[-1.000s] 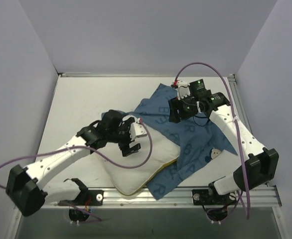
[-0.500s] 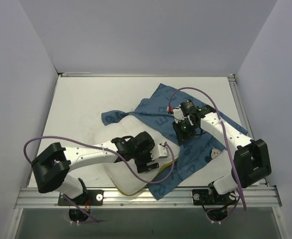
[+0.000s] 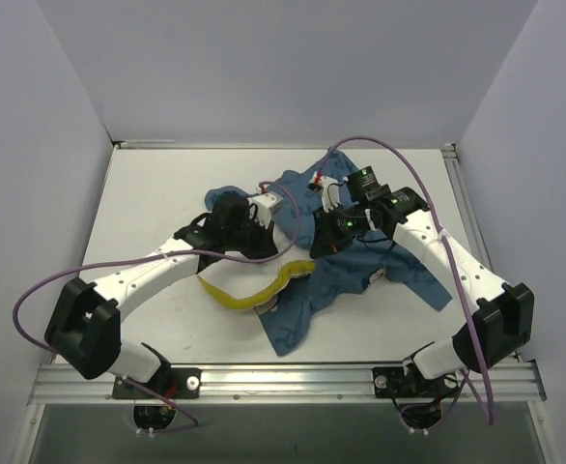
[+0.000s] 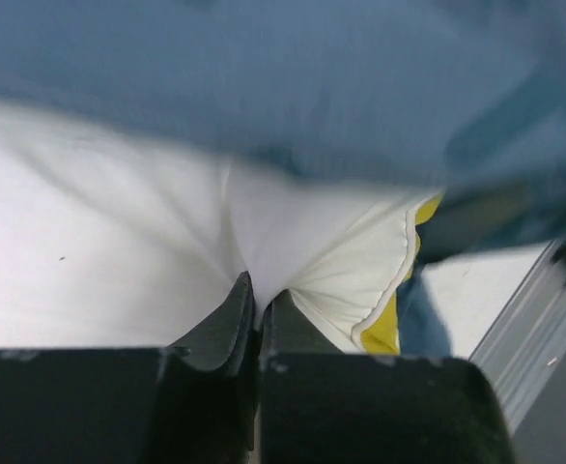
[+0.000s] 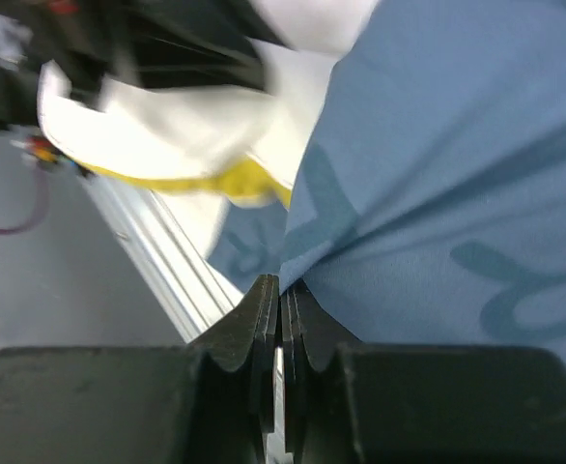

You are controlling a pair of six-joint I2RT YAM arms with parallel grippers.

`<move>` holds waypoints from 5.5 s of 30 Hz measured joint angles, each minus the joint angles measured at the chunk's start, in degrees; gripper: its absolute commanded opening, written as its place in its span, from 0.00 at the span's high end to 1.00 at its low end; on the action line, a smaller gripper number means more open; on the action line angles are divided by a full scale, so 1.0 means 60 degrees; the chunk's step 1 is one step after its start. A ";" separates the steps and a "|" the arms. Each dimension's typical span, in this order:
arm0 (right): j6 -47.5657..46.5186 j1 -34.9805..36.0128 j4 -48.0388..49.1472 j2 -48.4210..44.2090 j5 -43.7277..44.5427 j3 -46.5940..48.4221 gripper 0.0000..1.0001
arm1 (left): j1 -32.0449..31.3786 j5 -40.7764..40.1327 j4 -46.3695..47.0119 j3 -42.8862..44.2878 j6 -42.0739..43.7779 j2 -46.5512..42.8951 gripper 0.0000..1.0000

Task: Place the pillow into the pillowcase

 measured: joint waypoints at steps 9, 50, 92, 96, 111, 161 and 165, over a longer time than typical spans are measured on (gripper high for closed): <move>0.1523 0.0452 0.1453 -0.0098 -0.1042 0.1610 1.00 | 0.0131 -0.0084 0.1475 0.0637 -0.2408 -0.1450 1.00; -0.2065 0.3428 -0.0831 0.7628 0.4149 0.7359 0.00 | 0.6291 0.2076 -0.1905 0.4495 0.1475 0.4095 0.03; -0.3242 0.2473 0.0233 0.3876 0.7916 0.2812 0.22 | 0.6371 0.5096 -0.6324 0.3639 0.1453 0.3129 1.00; -0.2900 0.2393 -0.0831 0.3683 0.6269 0.3898 0.04 | 0.6368 0.5107 -0.6641 0.3282 0.1392 0.3523 1.00; -0.2277 0.4801 0.0251 0.4637 0.5632 0.2940 0.00 | 0.6564 0.5530 -0.6415 0.2291 0.0841 0.3355 1.00; -0.1410 -0.1268 -0.0481 0.1632 0.3330 0.2415 0.25 | 0.7821 0.3697 -0.8455 0.5734 0.6808 0.2758 0.03; -0.0794 -0.3588 -0.1027 0.2146 0.3136 0.1741 0.24 | 0.4419 0.2561 -0.5880 0.4127 0.7173 0.0550 0.02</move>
